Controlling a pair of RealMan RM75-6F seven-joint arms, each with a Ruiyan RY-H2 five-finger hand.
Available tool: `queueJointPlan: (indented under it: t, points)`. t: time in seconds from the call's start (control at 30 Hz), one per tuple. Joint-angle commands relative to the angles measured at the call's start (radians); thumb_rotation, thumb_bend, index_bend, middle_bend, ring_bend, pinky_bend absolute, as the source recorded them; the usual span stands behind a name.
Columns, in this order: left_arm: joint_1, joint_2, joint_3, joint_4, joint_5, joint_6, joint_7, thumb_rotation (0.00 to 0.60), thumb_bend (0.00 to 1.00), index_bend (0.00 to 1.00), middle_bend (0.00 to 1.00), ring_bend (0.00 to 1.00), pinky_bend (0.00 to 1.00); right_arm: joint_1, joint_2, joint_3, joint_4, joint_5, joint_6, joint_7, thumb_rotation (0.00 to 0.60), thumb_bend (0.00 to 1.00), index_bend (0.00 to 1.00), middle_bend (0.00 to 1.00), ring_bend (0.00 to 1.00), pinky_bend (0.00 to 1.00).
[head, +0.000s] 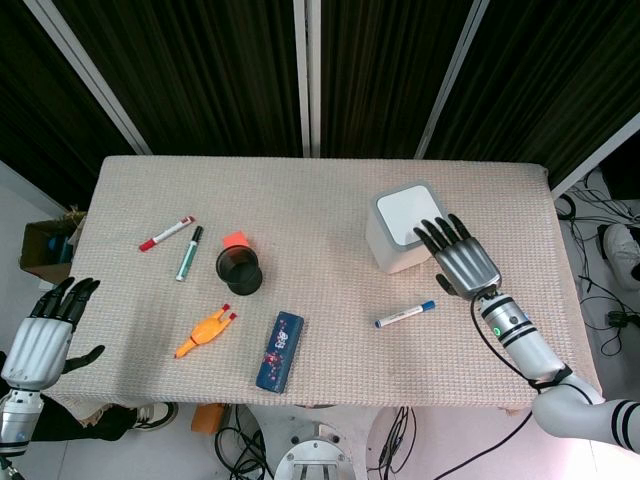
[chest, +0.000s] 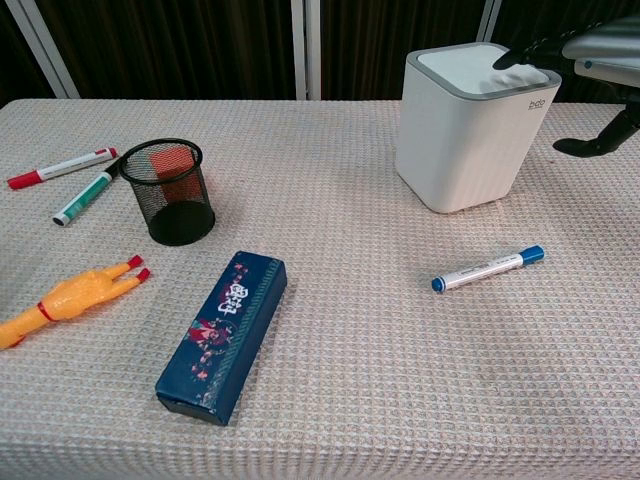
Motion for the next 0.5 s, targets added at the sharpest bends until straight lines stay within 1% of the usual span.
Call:
queueJointPlan:
  t: [0.03,0.5]
  points:
    - [-0.001,0.002,-0.001,-0.003,0.0,-0.001,-0.001,0.6,0.05,0.1,0.12,0.06,0.19,0.001,0.0,0.0,-0.002,0.001,0.001,-0.003,0.6,0.31,0.0,0.01,0.0,0.0]
    - [-0.003,0.012,0.004,-0.02,-0.005,-0.014,-0.008,0.6,0.05,0.1,0.12,0.06,0.19,-0.001,-0.002,-0.006,0.016,0.011,-0.003,0.003,0.6,0.31,0.0,0.01,0.0,0.0]
